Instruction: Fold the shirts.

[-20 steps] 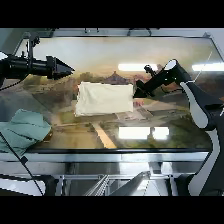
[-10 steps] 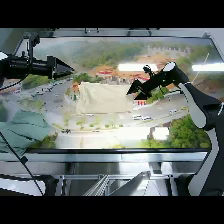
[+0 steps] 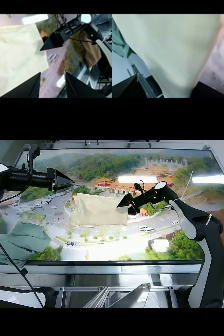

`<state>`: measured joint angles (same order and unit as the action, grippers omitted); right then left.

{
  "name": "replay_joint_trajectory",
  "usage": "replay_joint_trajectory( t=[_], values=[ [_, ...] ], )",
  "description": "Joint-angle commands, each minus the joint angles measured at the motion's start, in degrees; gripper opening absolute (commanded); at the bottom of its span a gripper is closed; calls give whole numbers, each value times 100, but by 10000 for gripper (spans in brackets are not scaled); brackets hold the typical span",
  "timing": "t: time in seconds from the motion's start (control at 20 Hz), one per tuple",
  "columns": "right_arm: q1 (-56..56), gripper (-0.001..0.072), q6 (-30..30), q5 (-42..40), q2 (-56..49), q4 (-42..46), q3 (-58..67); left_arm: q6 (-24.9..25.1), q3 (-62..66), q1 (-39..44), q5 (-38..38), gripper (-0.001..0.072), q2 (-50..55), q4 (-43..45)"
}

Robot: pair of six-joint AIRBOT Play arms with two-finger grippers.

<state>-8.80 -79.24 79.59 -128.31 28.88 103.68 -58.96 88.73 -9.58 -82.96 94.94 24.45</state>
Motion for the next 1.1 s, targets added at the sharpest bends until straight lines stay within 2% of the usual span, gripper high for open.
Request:
replay_joint_trajectory(
  t=[0.0, 0.1, 0.15, 0.2, 0.25, 0.45, 0.7, 0.85, 1.05],
  values=[
    [-20, 686, 46, -79, -28, 188, 2, 2, -2, 4, 0, 325, 2, 2],
    [-24, 686, 44, -140, -28, 184, 2, 2, -2, 4, -2, 325, 2, 0],
    [-24, 584, 44, -140, -28, 144, 2, 2, -2, 4, -2, 325, 2, 2],
    [-24, 150, 46, -142, -28, 63, 2, 2, -2, 4, -2, 325, 2, 2],
    [-22, 19, 48, -142, -28, -74, 2, 2, -2, 4, -4, 325, 2, 0],
    [138, 20, 562, 343, 236, -1290, 4, 2, -2, 2, -4, 325, 2, 2],
    [1298, 19, 472, 404, 1880, -1001, 7, 2, -2, 2, -111, 325, 2, 2],
    [2559, 19, -201, -90, 2933, 111, 7, 2, -2, 2, -107, 325, 2, 2],
    [4207, 20, -1058, 144, 3917, 2356, 4, 0, -2, 4, -107, 325, 2, 2]
  ],
)
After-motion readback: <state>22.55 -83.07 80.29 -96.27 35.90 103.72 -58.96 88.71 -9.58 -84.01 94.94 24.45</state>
